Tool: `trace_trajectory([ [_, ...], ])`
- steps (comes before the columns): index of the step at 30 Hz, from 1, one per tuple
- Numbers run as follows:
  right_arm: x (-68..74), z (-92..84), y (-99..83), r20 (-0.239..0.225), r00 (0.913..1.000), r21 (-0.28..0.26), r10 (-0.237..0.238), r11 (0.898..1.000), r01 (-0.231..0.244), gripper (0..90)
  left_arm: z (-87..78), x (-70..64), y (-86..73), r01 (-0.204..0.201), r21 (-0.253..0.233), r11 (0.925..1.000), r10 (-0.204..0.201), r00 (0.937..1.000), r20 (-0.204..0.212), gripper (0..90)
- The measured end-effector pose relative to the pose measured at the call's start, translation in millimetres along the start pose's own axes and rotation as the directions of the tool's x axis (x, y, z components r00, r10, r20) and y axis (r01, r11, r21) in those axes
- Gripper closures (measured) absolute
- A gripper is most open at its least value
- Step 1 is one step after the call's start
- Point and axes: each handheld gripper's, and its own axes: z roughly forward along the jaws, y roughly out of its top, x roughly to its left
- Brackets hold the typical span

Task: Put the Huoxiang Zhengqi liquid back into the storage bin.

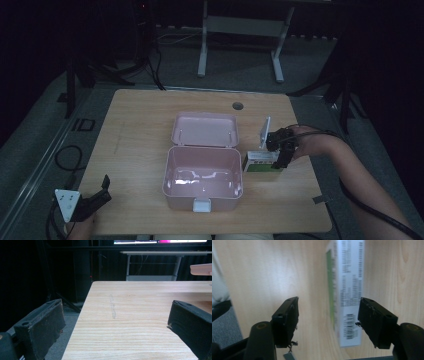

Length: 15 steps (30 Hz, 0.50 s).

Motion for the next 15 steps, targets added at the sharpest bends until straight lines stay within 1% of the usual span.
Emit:
trace_trajectory([
  [2, -7.4, 4.7, 0.9, -0.006, 1.0, -0.001, 0.007, 1.0, -0.007, 36.1, 0.0, 0.0, 0.0, 0.001, 0.0, 1.0, -0.001, 1.0, 0.001, 1.1],
  [8, -22.8, 18.3, 3.9, -0.013, 0.9997, 0.033, 0.02, 0.999, -0.02, 37.1, 0.3, 0.2, 0.1, 0.002, 0.003, 1.0, -0.002, 1.0, 0.002, 1.1],
  [12, -27.3, 24.1, 6.6, -0.023, 0.9995, 0.038, 0.022, 0.999, -0.021, 37.1, 0.3, 0.1, 0.1, 0.0, 0.002, 1.0, 0.0, 1.0, 0.003, 1.1],
  [13, -28.8, 29.8, 8.9, -0.033, 0.9992, 0.049, 0.021, 0.999, -0.019, 37.8, 0.3, 0.1, 0.1, 0.0, 0.003, 1.0, 0.0, 1.0, 0.003, 1.1],
  [15, -30.1, 35.3, 10.5, -0.046, 0.9986, 0.064, 0.025, 0.998, -0.022, 38.7, 0.3, 0.1, 0.1, 0.0, 0.003, 1.0, 0.0, 1.0, 0.004, 1.1],
])
